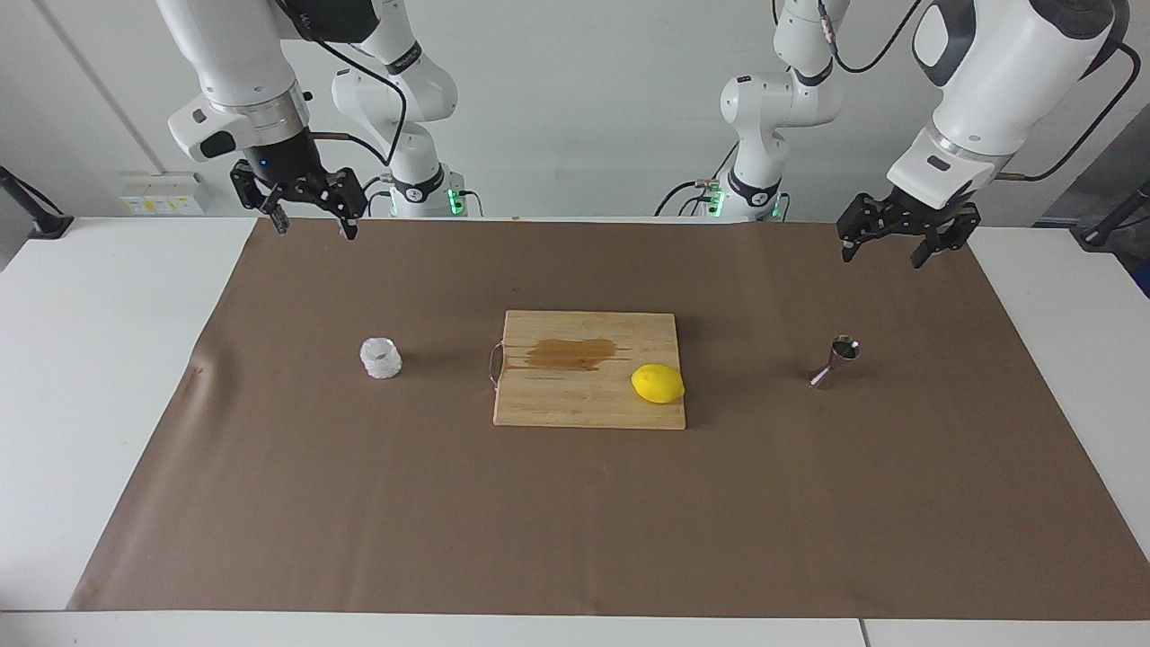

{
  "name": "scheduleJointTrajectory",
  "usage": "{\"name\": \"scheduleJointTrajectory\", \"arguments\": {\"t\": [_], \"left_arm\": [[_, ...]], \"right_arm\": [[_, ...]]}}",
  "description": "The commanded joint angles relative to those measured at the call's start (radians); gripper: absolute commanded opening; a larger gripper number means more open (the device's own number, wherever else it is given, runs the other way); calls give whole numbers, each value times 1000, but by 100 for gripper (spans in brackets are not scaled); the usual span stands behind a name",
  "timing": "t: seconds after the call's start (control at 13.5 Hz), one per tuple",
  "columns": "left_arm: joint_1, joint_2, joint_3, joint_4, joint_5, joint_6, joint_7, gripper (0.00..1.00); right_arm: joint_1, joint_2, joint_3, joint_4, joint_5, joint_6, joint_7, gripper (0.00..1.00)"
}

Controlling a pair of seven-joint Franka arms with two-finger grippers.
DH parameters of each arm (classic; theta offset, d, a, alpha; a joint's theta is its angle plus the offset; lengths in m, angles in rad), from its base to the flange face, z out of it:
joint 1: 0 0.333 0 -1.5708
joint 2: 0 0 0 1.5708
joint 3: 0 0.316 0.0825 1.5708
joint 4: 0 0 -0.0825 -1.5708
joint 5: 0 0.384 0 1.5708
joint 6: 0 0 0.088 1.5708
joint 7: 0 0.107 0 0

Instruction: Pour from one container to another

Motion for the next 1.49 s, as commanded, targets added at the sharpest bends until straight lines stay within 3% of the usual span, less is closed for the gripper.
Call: {"name": "scheduleJointTrajectory", "arguments": {"t": [0.0, 1.41], "left_arm": [[2, -4, -1, 3, 14, -4, 13, 100], [5, -2, 2, 8, 4, -10, 1, 100]], "right_arm": [[-5, 0, 6, 4, -1, -20, -25, 100], [-17, -8, -6, 7, 12, -20, -16, 100]]}}
